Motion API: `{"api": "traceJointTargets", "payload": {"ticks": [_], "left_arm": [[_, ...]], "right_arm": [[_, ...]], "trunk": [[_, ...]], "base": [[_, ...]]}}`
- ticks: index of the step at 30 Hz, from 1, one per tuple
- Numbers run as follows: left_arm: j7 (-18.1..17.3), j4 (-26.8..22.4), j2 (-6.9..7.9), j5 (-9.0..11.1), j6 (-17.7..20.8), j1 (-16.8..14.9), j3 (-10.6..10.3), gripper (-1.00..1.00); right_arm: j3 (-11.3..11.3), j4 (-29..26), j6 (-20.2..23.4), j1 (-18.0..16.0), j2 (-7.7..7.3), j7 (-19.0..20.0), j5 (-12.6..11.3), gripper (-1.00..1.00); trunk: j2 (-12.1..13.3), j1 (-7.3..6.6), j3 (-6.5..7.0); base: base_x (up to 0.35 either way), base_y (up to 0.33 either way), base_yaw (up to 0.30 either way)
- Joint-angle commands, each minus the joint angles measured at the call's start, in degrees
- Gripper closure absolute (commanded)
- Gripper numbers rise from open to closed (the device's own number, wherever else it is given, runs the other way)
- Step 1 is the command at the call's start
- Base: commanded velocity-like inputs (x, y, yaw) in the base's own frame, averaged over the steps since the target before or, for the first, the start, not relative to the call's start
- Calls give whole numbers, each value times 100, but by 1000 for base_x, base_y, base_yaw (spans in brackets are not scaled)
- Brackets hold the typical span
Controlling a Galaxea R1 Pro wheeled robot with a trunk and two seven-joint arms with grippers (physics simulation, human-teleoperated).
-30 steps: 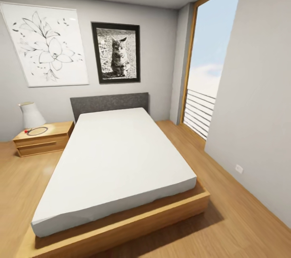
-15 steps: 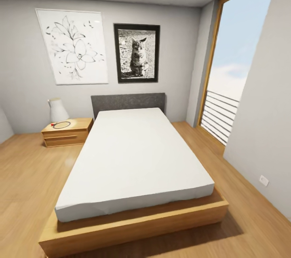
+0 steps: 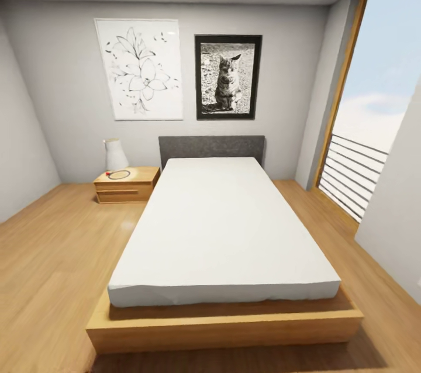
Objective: In the bedroom, organize the workspace by keeping the computer under the desk, ensuring the monitor is on the desk, placing the keyboard on the desk next to the monitor, placing the mouse on the desk next to the keyboard, moving the folder from the swivel chair onto the desk next to the mouse, stacking the notebook on top of the folder with the pen on top of the notebook, and positioning the swivel chair next to the desk.
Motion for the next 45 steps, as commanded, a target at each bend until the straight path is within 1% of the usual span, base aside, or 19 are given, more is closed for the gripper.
{"api": "traceJointTargets", "payload": {"ticks": [1,45], "left_arm": [[2,3,0,-6,-14,-4,19,-100],[13,3,6,4,-22,-4,38,-100]], "right_arm": [[6,2,-12,-3,1,-31,21,-100],[13,1,-30,-3,6,-23,44,-100]], "trunk": [[-4,0,-7],[-4,0,-7]], "base": [[6,0,284],[0,0,284]]}}
